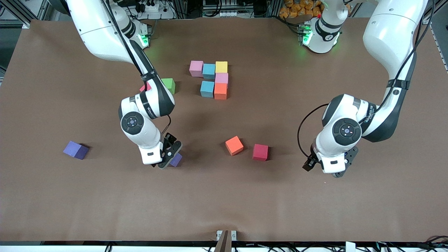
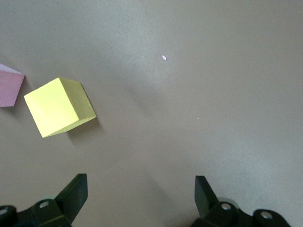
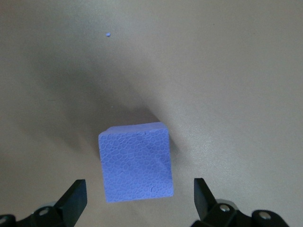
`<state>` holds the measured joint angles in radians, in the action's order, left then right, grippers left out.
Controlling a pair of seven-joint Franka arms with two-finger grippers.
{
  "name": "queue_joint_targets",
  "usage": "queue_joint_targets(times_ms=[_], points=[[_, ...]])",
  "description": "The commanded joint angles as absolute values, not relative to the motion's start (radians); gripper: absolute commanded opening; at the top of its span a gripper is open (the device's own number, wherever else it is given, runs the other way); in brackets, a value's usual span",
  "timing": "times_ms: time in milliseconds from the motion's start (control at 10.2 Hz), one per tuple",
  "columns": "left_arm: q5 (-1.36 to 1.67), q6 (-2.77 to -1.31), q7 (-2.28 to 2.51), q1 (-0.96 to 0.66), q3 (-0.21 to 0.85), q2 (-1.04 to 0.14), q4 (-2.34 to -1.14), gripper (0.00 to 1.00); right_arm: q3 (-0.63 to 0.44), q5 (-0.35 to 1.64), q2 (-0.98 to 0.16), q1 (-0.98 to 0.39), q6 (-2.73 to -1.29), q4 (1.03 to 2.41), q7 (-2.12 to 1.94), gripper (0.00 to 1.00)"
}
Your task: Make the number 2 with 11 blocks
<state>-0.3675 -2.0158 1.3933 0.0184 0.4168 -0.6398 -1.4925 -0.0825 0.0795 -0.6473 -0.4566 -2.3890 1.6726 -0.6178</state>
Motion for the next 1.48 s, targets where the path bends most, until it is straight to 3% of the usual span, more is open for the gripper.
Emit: queue_joint_targets(times_ms=[0,1377], points=[[-0.382,-2.014,1.375,0.021,0.42,-0.638,-1.493,1.0,-0.078,0.081,-0.66,-0.456,-2.384,1.655,-0.632,1.0],[-0.382,-2.016,1.37,0.028,0.42,-0.64,-1.491,1.0,-0.077,0.109,-0.678,-0.468,-2.39,1.635,-0.62,1.0]])
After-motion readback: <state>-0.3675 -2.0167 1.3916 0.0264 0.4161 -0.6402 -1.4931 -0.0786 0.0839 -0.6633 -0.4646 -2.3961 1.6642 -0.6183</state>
